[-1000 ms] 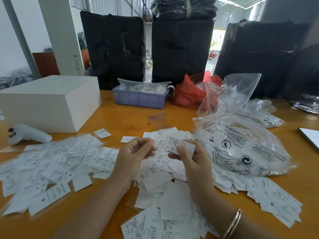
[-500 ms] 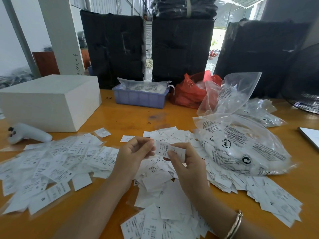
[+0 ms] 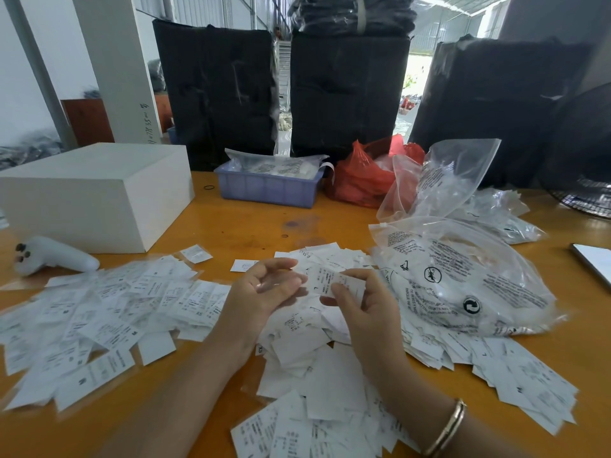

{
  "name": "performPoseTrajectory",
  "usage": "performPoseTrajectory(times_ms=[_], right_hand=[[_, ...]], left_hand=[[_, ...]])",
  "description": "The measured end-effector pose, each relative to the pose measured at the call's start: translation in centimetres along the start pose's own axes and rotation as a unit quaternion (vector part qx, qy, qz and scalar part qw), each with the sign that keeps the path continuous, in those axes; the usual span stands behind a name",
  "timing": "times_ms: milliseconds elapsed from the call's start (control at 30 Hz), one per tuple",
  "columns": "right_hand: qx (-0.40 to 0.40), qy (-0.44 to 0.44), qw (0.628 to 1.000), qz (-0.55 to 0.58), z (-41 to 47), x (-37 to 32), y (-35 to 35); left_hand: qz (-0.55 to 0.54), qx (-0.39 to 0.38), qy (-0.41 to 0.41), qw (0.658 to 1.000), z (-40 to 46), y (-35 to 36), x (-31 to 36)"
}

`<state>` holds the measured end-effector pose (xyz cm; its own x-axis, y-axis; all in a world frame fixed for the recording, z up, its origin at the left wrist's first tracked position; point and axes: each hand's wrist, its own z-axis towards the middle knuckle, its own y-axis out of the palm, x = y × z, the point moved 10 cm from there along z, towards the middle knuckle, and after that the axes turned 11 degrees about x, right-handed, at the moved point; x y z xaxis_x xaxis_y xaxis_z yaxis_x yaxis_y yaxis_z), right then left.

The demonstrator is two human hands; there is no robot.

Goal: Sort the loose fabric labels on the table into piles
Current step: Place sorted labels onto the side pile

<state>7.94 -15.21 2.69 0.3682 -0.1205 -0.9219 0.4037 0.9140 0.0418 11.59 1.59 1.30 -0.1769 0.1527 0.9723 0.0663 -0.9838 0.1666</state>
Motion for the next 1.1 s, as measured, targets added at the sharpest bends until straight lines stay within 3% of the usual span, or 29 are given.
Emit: performPoseTrajectory(times_ms=[133, 333, 667, 933, 1100], right_hand=[[-0.008, -0.010, 0.999, 0.031, -0.1, -0.4, 0.2], [0.015, 0.016, 0.992, 0.122, 0.1, -0.4, -0.6], [0.025, 0.046, 0.986, 0.156, 0.5, 0.2, -0.9], [-0.049, -0.006, 0.997, 0.066, 0.1, -0.3, 0.6], [-0.026, -0.012, 0.998, 0.056, 0.3, -0.1, 0.2]], left_hand=[[0.030, -0.014, 0.017, 0.999, -0.1, 0.4, 0.2], [0.020, 0.025, 0.044, 0.998, 0.2, -0.4, 1.0], [0.027, 0.016, 0.057, 0.998, 0.1, -0.3, 1.4], [0.073, 0.016, 0.077, 0.994, 0.0, -0.1, 1.5], [0.078, 0.016, 0.083, 0.993, 0.0, -0.1, 1.5]])
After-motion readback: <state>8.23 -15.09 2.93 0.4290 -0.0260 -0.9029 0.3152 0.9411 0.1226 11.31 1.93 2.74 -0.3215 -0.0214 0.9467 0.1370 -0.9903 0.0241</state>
